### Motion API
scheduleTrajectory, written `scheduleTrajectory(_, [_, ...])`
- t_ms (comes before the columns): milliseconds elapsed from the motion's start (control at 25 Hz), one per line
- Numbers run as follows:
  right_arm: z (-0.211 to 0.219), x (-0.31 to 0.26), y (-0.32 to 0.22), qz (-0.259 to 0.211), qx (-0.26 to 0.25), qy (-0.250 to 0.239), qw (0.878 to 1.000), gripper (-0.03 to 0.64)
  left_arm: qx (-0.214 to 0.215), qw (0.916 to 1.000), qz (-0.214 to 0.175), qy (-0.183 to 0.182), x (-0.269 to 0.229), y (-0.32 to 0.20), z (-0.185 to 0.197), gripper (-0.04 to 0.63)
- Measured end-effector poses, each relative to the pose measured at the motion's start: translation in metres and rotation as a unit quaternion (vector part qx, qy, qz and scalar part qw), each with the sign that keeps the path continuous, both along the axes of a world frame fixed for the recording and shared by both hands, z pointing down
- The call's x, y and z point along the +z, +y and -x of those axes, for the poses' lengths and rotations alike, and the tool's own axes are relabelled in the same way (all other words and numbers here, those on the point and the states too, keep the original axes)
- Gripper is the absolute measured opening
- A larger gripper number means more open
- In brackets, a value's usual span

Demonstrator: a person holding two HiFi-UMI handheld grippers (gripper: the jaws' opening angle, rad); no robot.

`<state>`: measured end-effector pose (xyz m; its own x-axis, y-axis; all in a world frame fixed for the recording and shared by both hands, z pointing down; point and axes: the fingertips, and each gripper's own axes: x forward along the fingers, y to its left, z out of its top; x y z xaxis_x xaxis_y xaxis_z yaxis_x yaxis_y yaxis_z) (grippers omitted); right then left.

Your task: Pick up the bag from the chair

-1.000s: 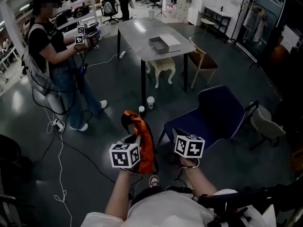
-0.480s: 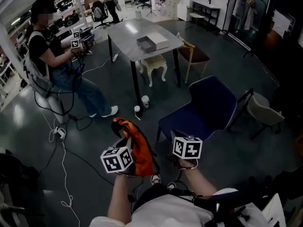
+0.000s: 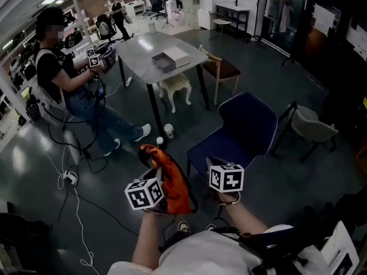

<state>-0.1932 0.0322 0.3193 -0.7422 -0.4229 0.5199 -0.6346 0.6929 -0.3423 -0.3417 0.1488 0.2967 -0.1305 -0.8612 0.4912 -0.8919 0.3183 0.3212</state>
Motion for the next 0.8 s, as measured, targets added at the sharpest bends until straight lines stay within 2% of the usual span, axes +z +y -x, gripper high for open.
scheduleTrajectory(320, [0.016,-0.016,-0.008,-0.041,0.006,0.013,0.999,0.032,0.04,0.9991,-0.011,-0.003,-0.007,-0.023,0.001,0.021])
scheduleTrajectory(800, [0.011,-0.018,-0.011,-0.031,0.04,0.003,0.999,0.032,0.057,0.9981,-0.023,0.005,-0.015,-0.031,0.007,0.021])
